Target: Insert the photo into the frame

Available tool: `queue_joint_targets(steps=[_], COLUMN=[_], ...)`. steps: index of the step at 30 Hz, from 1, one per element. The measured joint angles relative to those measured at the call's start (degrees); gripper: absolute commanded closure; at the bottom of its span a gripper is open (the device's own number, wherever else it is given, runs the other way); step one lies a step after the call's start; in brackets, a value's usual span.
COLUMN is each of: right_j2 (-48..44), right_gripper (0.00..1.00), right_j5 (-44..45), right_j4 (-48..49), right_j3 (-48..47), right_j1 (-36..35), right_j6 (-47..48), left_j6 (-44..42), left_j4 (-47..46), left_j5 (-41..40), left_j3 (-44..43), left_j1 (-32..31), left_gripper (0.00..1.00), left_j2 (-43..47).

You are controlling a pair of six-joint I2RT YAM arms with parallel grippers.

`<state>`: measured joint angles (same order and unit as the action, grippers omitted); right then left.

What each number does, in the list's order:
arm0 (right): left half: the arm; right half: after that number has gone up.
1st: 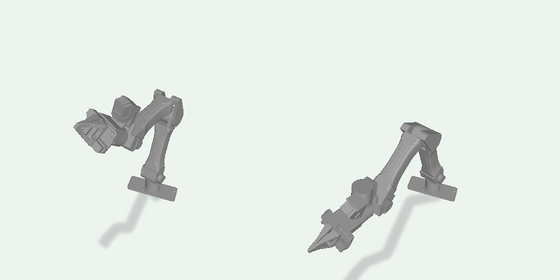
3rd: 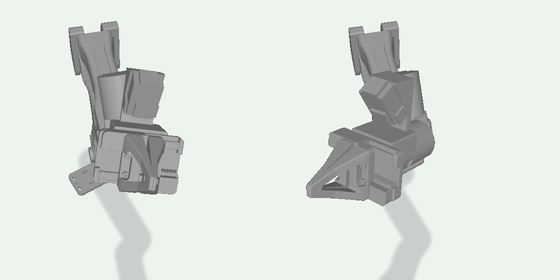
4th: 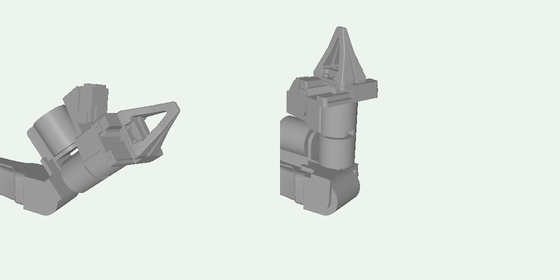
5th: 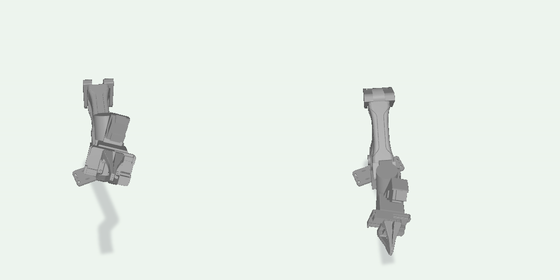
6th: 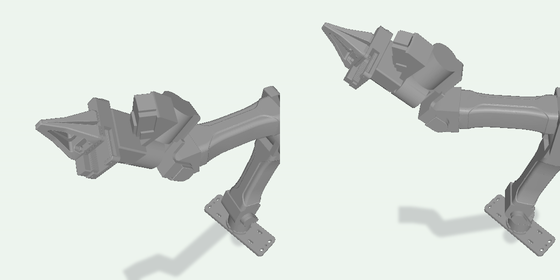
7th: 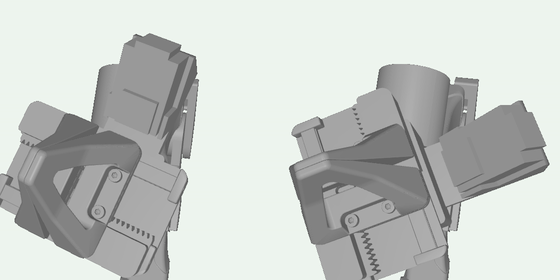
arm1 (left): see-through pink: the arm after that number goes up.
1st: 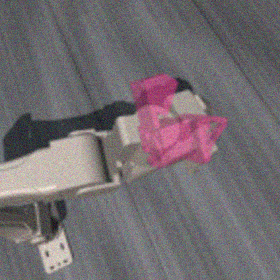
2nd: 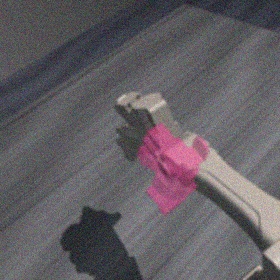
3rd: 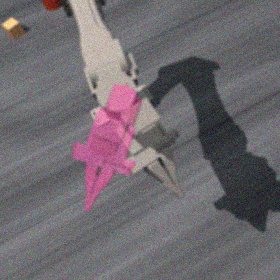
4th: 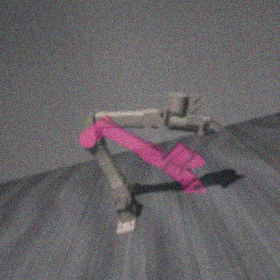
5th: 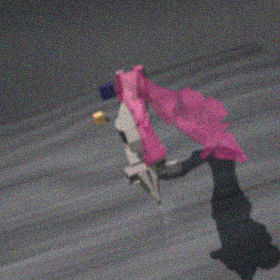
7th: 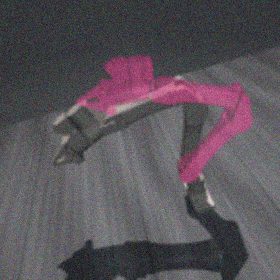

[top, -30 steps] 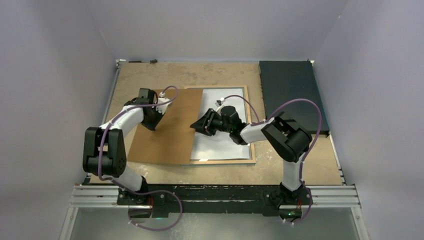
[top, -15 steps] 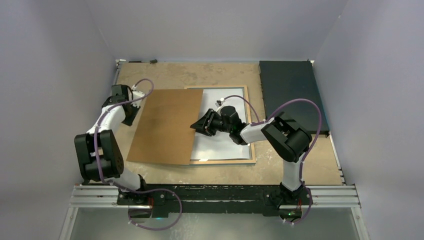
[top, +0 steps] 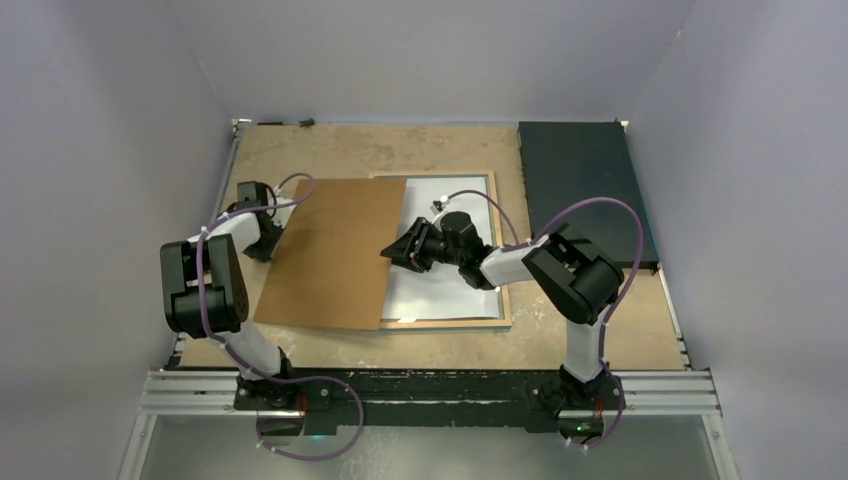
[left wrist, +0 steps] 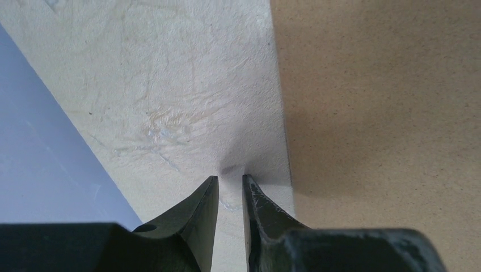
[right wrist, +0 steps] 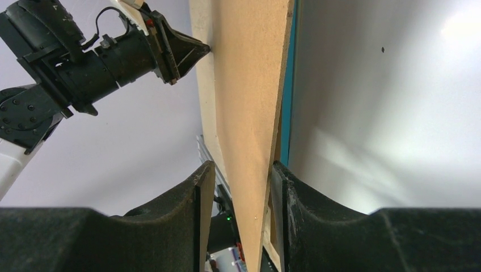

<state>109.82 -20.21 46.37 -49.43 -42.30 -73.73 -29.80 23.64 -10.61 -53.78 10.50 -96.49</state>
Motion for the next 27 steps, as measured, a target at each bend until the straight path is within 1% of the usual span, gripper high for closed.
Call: queue_joint_targets(steps=[5,9,13,22,27], right_j2=[0.1,0.7,1.3,2.9,4.9], right_gripper=[0.53,0.52,0.51,0.46,0.47], right_j5=[0.0,0.0,0.0,0.0,-0.1], right_j4=[-0.2,-0.1,0.3,0.7,1.0], right_j3=[-0.5,-1.7,-2.0,-3.0,-4.1], right_j1=[0.0,0.0,0.0,-0.1,-0.7], right_j6=[0.4,0.4,0.4,0.2,0.2], left_j6=[-2.4,-3.0,-3.0,-3.0,-3.0], left_j4=[0.9,1.8,2.8,3.1,3.5], left_j5=[2.2,4.9,8.6,8.7,8.7], left_j3=[-0.3,-1.1,-1.8,-1.8,-2.1], left_j1=[0.0,0.0,-0.5,-1.7,-1.7], left_gripper=[0.83,0.89,0.9,0.95,0.96], left_j2=[-0.3,-0.5,-0.5,-0.7,-1.0])
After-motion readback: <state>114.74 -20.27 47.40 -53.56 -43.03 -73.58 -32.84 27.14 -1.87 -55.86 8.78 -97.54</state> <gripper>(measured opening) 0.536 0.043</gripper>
